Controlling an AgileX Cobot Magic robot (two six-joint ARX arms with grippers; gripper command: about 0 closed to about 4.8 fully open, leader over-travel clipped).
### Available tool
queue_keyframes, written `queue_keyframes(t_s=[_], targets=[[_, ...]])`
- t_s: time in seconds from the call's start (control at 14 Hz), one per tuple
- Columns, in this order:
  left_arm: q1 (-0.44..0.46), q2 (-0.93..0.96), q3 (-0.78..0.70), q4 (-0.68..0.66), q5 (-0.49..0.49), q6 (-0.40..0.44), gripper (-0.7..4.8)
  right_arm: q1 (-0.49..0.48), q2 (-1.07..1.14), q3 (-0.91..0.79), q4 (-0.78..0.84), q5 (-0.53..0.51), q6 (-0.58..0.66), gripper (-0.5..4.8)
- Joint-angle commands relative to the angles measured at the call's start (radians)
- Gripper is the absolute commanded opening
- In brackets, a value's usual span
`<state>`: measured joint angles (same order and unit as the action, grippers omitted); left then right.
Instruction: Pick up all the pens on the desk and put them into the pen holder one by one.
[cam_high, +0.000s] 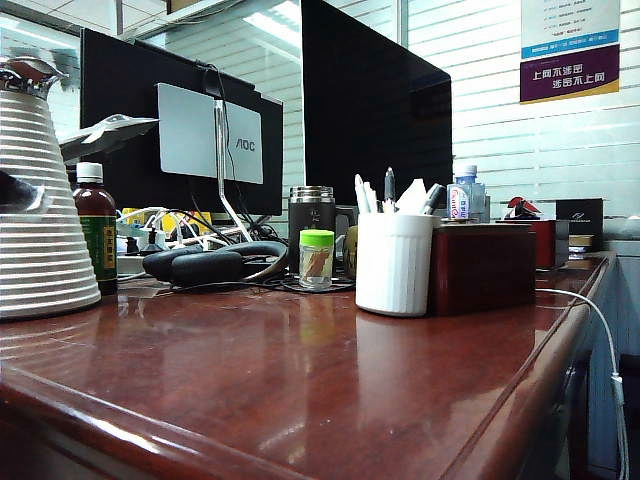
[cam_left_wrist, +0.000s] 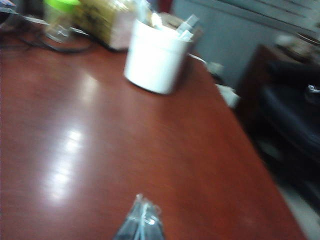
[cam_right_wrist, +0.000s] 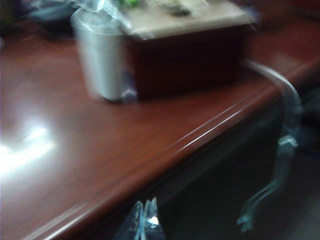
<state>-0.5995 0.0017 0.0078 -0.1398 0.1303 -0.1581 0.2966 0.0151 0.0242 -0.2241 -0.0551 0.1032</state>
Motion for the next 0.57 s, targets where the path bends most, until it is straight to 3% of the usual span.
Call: queue_keyframes(t_s=[0.07,0.21,0.36,0.5,0.57], targets=[[0.120,0.000,-0.001,0.010,-0.006,0.090,-0.04,-0.001,-0.001,-0.011,0.027,0.034,0.005,0.00],[0.269,0.000,-0.001,0.052,-0.021,0.167,-0.04,0.000,-0.002,-0.011,0.027,0.032,0.006,0.00],[0.409,0.000,-0.001,0.101,-0.025,0.190,-0.04,0.000,-0.002,-0.011,0.027,0.034,0.006,0.00],[0.500,0.000,-0.001,0.130,-0.025,0.189,-0.04,-0.030,-0.002,-0.011,0.037,0.198,-0.011,-0.01],[0.518,0.000,-0.001,0.129,-0.022,0.188,-0.04,-0.088,-0.005,-0.011,0.043,0.166,-0.011,-0.01]])
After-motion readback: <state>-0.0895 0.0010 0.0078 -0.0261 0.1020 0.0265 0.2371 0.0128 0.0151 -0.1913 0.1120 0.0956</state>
